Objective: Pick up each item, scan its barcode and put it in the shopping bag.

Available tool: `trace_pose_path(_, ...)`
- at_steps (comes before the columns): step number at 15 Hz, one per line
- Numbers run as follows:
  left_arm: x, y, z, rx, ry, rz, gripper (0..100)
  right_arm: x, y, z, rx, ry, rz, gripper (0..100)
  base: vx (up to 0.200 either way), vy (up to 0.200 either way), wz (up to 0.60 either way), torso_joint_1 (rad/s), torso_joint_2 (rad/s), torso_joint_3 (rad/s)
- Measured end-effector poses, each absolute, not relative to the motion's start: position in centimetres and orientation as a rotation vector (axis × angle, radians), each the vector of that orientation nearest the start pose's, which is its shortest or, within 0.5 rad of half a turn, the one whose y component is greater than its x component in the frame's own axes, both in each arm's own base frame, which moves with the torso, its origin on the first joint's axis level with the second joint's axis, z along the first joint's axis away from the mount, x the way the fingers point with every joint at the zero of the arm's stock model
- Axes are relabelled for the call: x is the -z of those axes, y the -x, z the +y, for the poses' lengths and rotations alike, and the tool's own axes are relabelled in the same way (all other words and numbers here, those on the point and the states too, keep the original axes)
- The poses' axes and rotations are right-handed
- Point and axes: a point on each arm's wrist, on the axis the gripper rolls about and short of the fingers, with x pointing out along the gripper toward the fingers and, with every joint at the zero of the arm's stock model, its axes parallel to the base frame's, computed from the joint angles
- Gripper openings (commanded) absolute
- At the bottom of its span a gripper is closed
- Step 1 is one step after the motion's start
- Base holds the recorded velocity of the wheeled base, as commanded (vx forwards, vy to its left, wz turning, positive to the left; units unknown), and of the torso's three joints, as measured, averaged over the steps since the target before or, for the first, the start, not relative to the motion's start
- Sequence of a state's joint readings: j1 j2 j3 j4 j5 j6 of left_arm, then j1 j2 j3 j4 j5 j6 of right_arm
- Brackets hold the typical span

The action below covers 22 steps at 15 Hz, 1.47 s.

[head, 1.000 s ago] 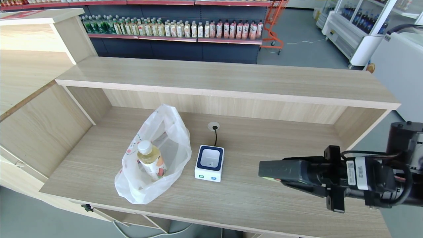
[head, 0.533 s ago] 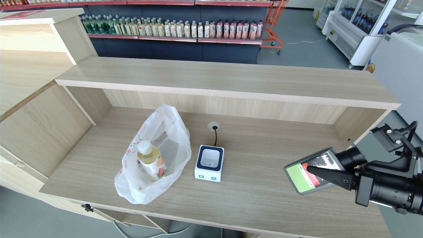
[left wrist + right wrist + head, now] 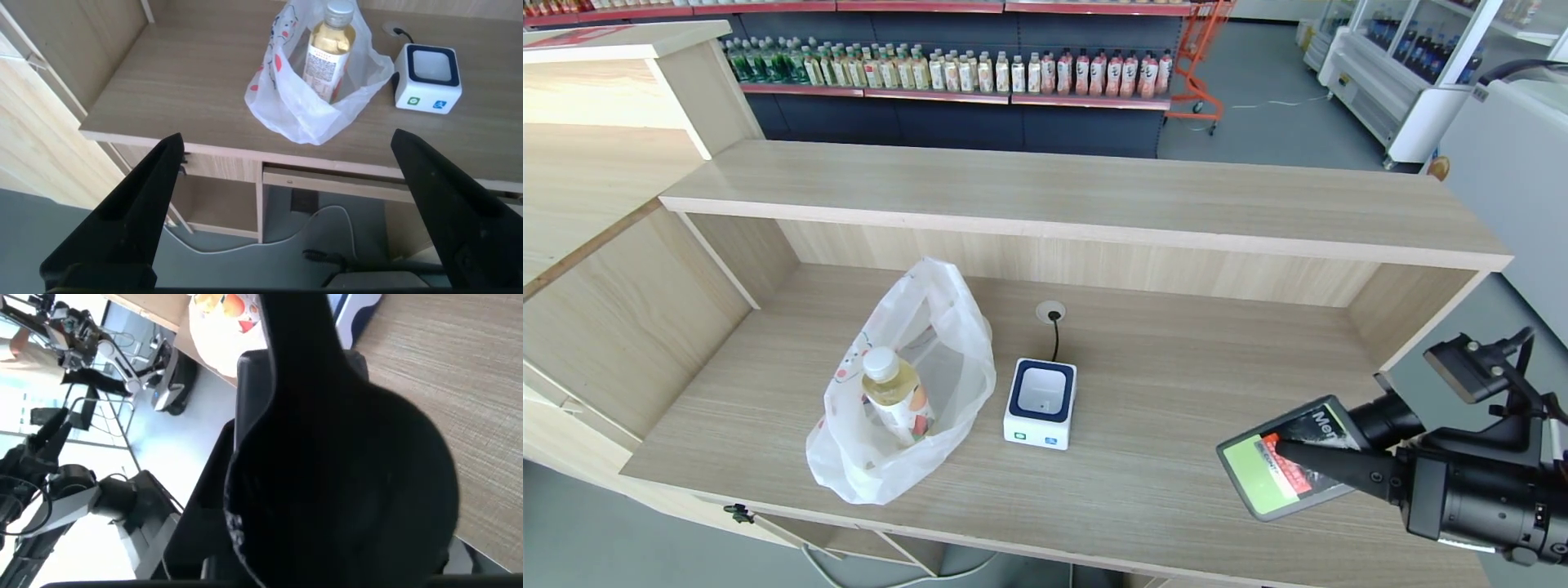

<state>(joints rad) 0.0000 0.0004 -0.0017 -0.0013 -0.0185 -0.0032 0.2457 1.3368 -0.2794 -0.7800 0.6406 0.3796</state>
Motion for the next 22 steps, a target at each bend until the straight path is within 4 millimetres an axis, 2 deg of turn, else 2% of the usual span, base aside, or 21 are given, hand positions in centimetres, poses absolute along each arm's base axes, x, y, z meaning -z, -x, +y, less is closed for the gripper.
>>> trace_pose_path(5, -7.6, 2.3, 0.0, 0.017, 0.004, -0.003, 100, -15.2, -17.4, 5.7, -0.801, -0.432, 0.449, 0, 0.0, 0.2, 0.0, 0.0, 0.01, 0.003)
trace_pose_path(9, -7.6, 2.3, 0.0, 0.017, 0.003, -0.003, 100, -15.4, -18.9, 6.0, -0.747, -0.426, 0.439, 0, 0.0, 0.2, 0.0, 0.007, 0.0, 0.002)
trace_pose_path(12, -7.6, 2.3, 0.0, 0.017, 0.002, -0.002, 100, -15.1, -20.5, 6.3, -0.686, -0.404, 0.439, 0, 0.0, 0.2, 0.0, 0.001, 0.0, 0.002)
trace_pose_path(16, -7.6, 2.3, 0.0, 0.018, 0.0, -0.003, 100, -13.7, -23.3, 6.7, -0.545, -0.314, 0.45, 0, 0.05, 0.2, 0.0, 0.001, 0.0, 0.002)
trace_pose_path(18, -7.6, 2.3, 0.0, 0.018, 0.0, -0.003, 100, -13.3, -24.7, 7.1, -0.535, -0.307, 0.44, 0, 0.2, 0.0, 0.0, 0.005, 0.0, 0.007)
trace_pose_path(22, -7.6, 2.3, 0.0, 0.019, 0.0, -0.003, 100, -12.3, -26.9, 7.7, -0.529, -0.308, 0.439, 0, 0.0, 0.0, 0.0, 0.0, 0.0, 0.0)
